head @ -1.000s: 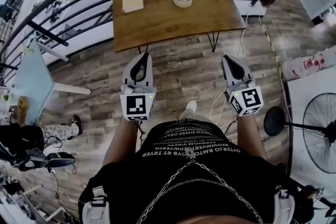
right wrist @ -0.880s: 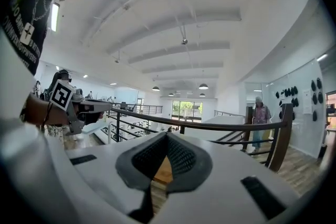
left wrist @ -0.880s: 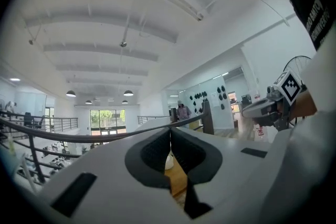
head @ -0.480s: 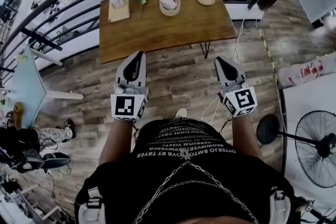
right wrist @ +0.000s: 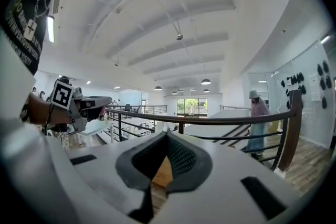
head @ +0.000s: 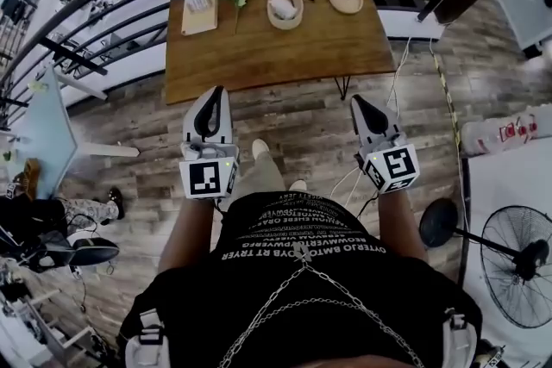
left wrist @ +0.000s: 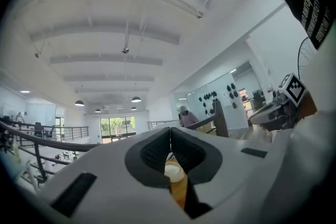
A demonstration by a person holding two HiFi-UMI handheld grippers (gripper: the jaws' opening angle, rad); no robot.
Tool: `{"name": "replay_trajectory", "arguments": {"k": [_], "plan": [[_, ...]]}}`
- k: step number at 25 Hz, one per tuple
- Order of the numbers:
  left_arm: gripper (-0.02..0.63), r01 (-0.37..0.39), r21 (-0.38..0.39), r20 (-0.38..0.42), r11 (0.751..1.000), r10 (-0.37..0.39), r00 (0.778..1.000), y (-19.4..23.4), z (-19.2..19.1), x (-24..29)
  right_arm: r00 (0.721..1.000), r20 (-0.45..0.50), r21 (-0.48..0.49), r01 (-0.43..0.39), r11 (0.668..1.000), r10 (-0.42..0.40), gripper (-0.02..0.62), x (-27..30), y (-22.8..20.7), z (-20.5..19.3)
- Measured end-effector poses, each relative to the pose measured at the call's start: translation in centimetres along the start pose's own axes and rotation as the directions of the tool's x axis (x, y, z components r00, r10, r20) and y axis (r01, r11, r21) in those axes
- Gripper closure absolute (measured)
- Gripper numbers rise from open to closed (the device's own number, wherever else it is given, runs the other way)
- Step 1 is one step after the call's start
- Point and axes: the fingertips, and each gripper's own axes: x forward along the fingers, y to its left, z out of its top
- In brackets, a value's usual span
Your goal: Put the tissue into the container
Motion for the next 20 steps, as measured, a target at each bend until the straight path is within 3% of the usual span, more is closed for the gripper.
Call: {"name": "replay_trajectory", "arguments": {"k": [9, 20], "plan": [[0.577, 0.062, -0.021, -0.008, 0.998, -0.062, 0.998, 0.8, -0.5, 6.0, 1.000, -0.009, -0.013, 0.023, 1.000, -0.023, 0.592, 4.1, -2.9, 0.9], [0.577, 0.089, -0.012, -0.066, 0.996, -0.090, 0.994, 6.3, -3.2, 15.6, 0.996, -0.036, -0.016, 0.082, 0.997, -0.082, 0.592, 13.0, -5.6, 2.1]]}}
